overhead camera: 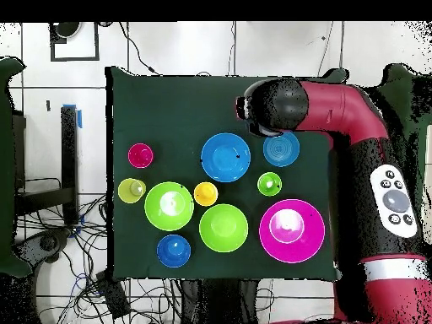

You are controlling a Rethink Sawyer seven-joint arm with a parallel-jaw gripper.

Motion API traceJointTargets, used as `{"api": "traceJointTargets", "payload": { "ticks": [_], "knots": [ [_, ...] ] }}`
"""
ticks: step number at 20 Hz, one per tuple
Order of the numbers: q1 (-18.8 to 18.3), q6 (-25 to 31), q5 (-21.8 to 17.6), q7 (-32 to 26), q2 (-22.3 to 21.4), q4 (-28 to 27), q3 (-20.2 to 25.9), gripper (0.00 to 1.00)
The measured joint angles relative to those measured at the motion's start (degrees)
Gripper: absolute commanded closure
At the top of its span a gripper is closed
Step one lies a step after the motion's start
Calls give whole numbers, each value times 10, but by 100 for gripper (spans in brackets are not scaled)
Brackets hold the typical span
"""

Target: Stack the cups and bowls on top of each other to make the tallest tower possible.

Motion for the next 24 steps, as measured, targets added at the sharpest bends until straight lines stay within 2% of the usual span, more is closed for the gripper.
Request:
{"api": "traceJointTargets", "payload": {
  "ticks": [9,20,24],
  "knots": [
    [0,0,0,0,-15,6,-11,0],
    [2,-3,1,0,-57,75,-61,0],
    [2,-26,5,1,-62,104,-75,0]
  ]
}}
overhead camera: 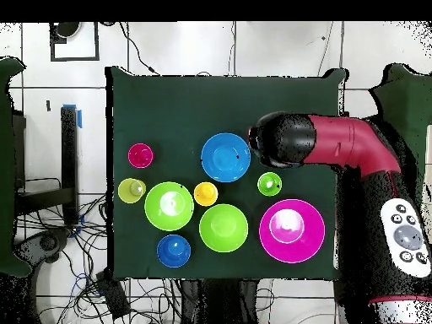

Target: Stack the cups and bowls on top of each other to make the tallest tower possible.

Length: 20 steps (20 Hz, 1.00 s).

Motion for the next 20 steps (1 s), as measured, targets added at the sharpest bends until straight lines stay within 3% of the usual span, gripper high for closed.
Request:
{"api": "traceJointTargets", "payload": {
  "ticks": [11,20],
  "knots": [
    [4,-63,24,21,-6,78,-32,0],
    [13,-68,34,31,-8,100,-48,0]
  ]
}}
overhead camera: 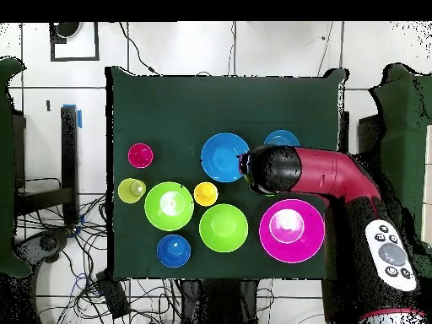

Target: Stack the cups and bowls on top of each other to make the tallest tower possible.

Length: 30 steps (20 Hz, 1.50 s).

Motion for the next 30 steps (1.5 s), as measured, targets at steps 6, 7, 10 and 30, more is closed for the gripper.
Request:
{"api": "traceJointTargets", "payload": {
  "ticks": [6,7,10,30],
  "knots": [
    [9,0,7,6,0,1,-12,0],
    [11,0,9,7,0,2,-15,0],
    [13,-1,15,9,0,5,-19,0],
    [10,-28,142,13,7,129,-19,0]
  ]
}}
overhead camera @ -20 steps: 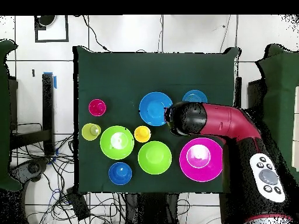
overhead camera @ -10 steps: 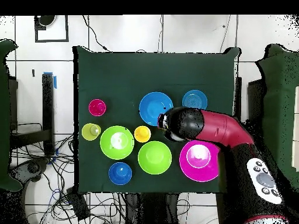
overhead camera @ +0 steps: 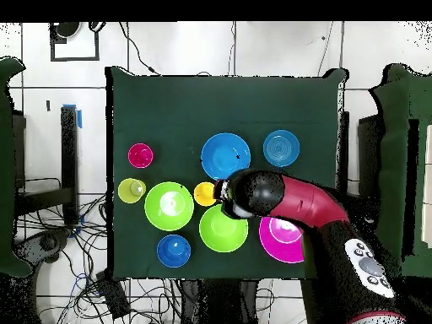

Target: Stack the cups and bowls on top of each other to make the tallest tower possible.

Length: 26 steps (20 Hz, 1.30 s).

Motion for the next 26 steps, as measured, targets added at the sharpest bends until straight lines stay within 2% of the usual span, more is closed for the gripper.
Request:
{"api": "traceJointTargets", "payload": {
  "ticks": [7,14,18,23,26],
  "knots": [
    [0,-38,23,0,21,38,11,0],
    [-9,-47,55,0,52,86,50,0],
    [-22,-59,89,0,54,131,89,0],
    [-32,-99,148,21,35,220,157,0],
    [-32,-116,155,34,29,243,171,0]
  ]
}}
